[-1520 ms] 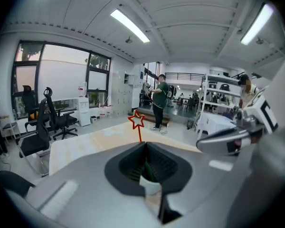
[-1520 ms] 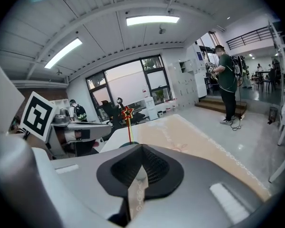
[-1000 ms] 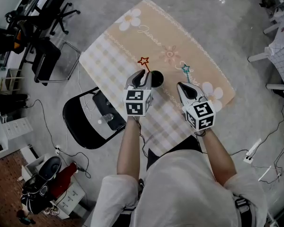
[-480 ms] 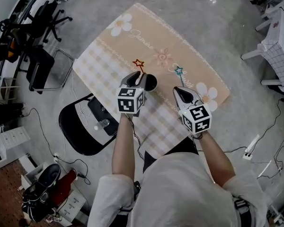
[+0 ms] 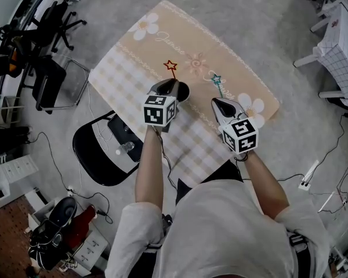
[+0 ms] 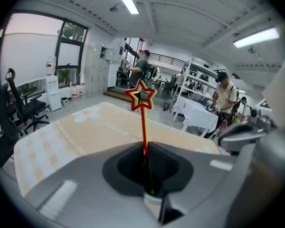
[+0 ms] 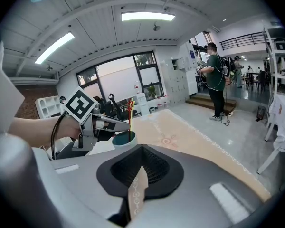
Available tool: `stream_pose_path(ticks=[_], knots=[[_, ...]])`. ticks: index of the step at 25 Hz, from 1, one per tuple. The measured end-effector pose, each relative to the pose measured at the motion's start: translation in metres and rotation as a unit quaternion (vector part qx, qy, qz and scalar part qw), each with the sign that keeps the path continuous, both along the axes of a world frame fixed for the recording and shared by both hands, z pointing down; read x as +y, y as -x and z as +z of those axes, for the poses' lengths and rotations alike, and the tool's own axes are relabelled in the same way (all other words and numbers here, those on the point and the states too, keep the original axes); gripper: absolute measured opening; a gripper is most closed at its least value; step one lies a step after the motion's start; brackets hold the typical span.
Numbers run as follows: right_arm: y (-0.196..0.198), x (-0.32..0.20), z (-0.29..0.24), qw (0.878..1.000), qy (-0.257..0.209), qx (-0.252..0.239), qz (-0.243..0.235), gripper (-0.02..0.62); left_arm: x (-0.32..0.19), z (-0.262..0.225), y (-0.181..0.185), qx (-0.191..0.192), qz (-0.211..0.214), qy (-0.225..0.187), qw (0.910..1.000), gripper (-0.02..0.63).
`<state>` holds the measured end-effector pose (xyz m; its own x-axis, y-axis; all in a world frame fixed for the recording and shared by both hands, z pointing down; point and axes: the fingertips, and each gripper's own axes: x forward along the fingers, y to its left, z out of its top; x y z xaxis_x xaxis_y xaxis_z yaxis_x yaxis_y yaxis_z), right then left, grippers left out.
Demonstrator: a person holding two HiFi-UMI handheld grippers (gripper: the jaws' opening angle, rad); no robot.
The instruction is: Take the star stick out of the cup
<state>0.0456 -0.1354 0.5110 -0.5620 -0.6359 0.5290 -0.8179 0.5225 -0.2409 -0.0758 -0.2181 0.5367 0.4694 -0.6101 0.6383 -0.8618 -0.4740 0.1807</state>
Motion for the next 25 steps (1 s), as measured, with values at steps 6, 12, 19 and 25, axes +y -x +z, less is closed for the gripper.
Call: stream_pose_path(ticks=[6, 12, 19, 25], knots=[[-0.002, 0.005, 0.0, 1.0, 0.0, -0.001, 0.003, -0.002, 0.006, -0.002, -0.005, 0.005, 0.003, -0.007, 1.0, 0.018], [0.0, 0.008, -0.001, 1.0, -0.003, -0.003, 0.0, -0.002, 0.012, -0.014, 0.004, 0.011, -0.016, -0.025, 0.9995, 0.017], [0.006, 0.014, -0.006, 1.0, -0.009, -0.007, -0.007, -0.002, 0.022, -0.045, 0.017, 0.036, -0.047, -0.065, 0.9961, 0.017], [0.018, 0.017, -0.014, 1.0, -0.019, -0.012, -0.019, -0.002, 0.032, -0.083, 0.026, 0.056, -0.068, -0.105, 0.9906, 0.017]])
